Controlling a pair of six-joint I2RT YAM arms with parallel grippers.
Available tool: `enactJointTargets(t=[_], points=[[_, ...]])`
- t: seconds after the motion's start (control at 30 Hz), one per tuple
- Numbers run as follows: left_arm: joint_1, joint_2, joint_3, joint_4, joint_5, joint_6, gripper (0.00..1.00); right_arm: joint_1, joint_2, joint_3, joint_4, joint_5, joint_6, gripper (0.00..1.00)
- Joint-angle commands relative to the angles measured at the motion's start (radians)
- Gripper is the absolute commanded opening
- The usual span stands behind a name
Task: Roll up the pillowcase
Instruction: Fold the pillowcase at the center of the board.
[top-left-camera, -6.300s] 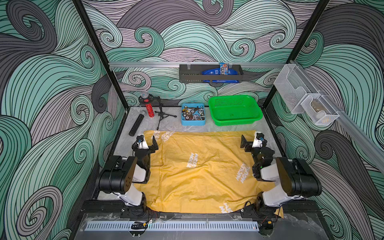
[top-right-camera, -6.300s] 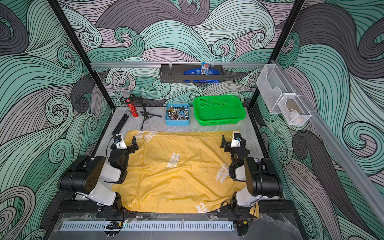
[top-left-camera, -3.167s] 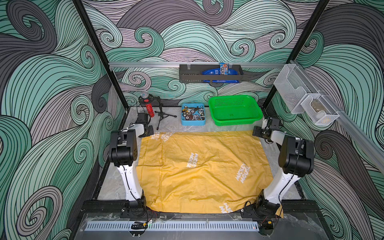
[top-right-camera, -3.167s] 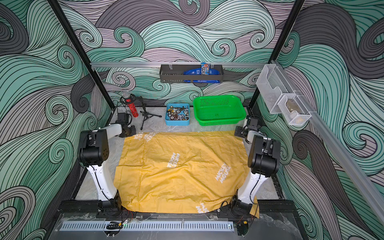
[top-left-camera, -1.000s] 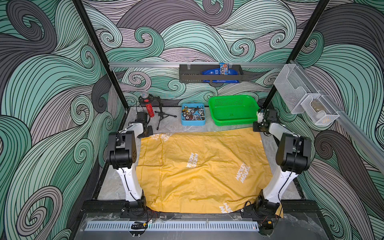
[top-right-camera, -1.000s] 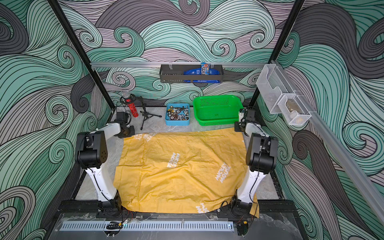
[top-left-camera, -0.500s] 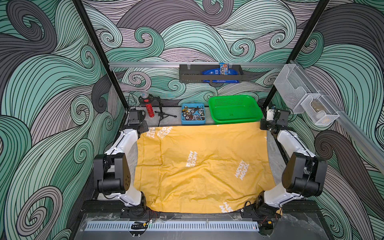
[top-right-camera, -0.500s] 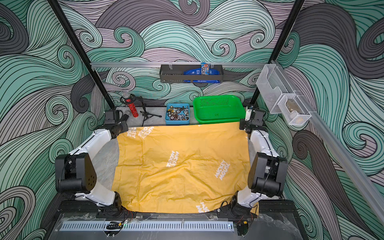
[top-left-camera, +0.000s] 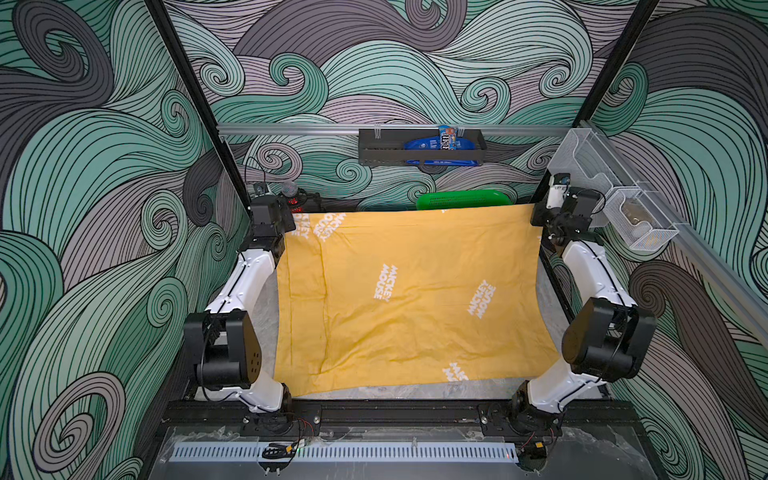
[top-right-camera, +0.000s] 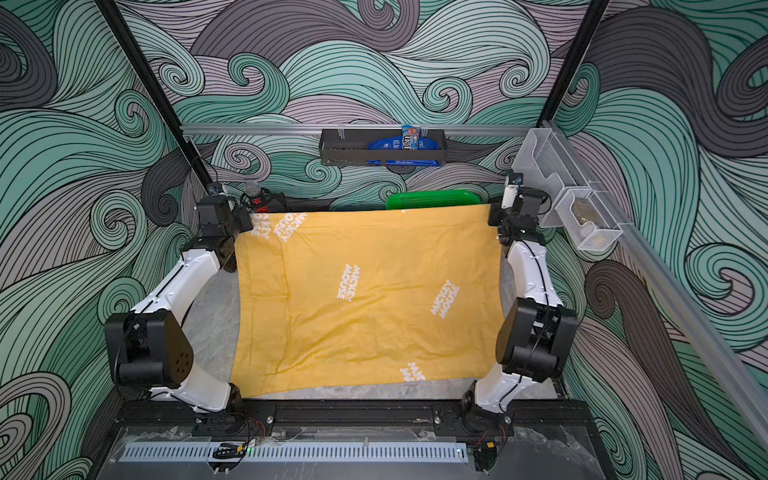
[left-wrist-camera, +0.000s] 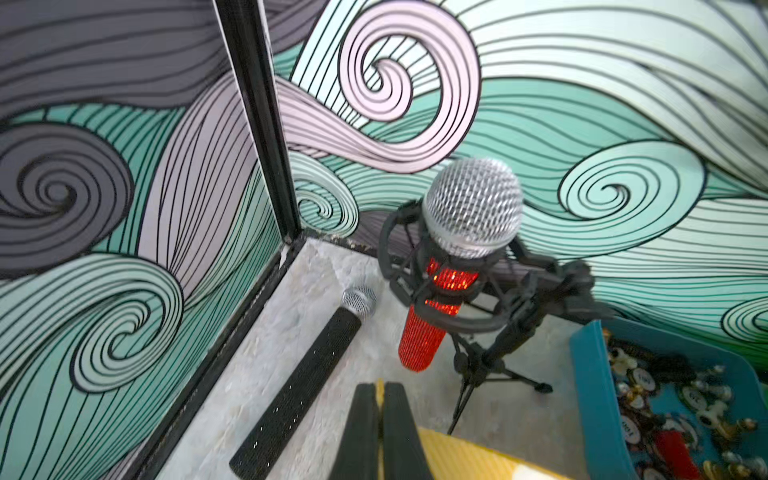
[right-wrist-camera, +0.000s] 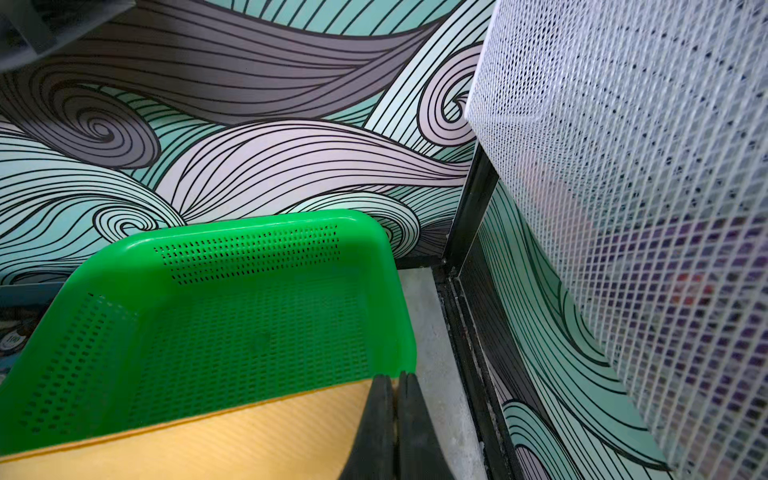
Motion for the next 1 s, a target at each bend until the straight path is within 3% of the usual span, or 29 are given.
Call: enactJointTargets(t=[0.0, 0.43, 0.73, 0.87, 0.97], points=[[-0.003, 0.024, 0.037, 0.071, -0.002, 0.054, 0.0, -0.024, 0.025, 0.026, 0.022, 0.007, -0.021, 0.0], [-0.017, 0.027, 0.108, 0.091, 0.085, 0.125, 0.0, -0.032, -0.012, 0.015, 0.02, -0.033, -0.104, 0.0], [-0.018, -0.094, -0.061, 0.09, 0.113, 0.148, 0.0, -0.032, -0.133, -0.155, 0.003, 0.084, -0.271, 0.0], [-0.019, -0.196, -0.166, 0.078, 0.068, 0.109, 0.0, -0.033, -0.199, -0.235, 0.004, 0.161, -0.358, 0.0], [-0.027, -0.273, -0.23, 0.029, -0.001, 0.036, 0.0, -0.029, -0.242, -0.287, 0.004, 0.168, -0.341, 0.0]])
